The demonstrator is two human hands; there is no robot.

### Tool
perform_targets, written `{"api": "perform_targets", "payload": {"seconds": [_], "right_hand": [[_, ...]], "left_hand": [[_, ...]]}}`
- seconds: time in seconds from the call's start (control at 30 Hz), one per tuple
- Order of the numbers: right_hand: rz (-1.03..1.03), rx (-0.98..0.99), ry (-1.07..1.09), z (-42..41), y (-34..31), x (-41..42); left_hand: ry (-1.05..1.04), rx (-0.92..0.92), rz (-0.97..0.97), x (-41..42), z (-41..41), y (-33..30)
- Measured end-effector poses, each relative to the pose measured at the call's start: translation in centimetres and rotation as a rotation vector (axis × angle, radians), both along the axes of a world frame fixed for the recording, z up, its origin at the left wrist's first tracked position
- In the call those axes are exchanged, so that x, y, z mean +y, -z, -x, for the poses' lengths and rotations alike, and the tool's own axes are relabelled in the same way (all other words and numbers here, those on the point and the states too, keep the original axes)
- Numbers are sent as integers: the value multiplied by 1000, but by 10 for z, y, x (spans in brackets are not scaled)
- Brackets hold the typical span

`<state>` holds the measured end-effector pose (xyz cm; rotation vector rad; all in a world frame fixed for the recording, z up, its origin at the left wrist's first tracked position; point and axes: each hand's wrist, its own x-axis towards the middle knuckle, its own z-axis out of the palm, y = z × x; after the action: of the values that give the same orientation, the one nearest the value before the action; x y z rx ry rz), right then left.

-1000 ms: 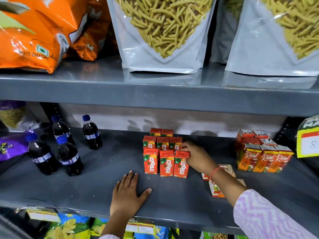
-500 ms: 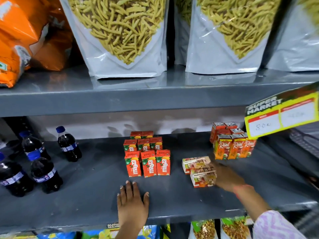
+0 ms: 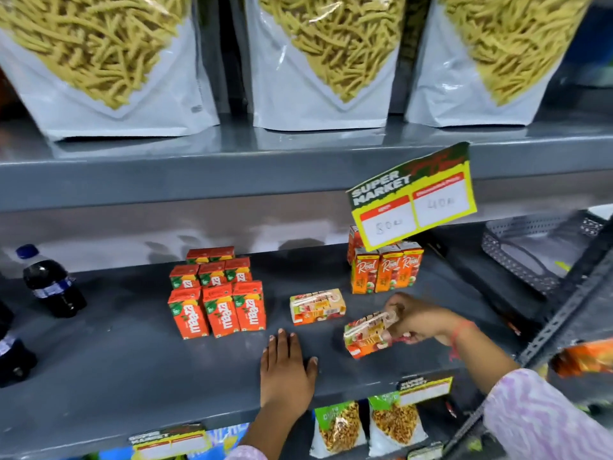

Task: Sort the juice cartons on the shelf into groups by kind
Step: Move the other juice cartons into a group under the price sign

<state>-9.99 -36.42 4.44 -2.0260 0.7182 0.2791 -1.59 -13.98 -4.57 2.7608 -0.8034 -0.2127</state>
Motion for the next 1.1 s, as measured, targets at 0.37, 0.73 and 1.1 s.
{"api": "perform_targets", "payload": {"seconds": [0.37,0.73,1.1], "right_hand": [[610,-225,-436,-21,-44,-52],[744,-218,-640,-42,-21,-71],[757,-139,-640,-40,-52,-73]], "left_hand": [[-220,-55,77,-50,2,7],[-236,-57,104,-50,3,8],[-234,-42,97,-50,3,8]]}}
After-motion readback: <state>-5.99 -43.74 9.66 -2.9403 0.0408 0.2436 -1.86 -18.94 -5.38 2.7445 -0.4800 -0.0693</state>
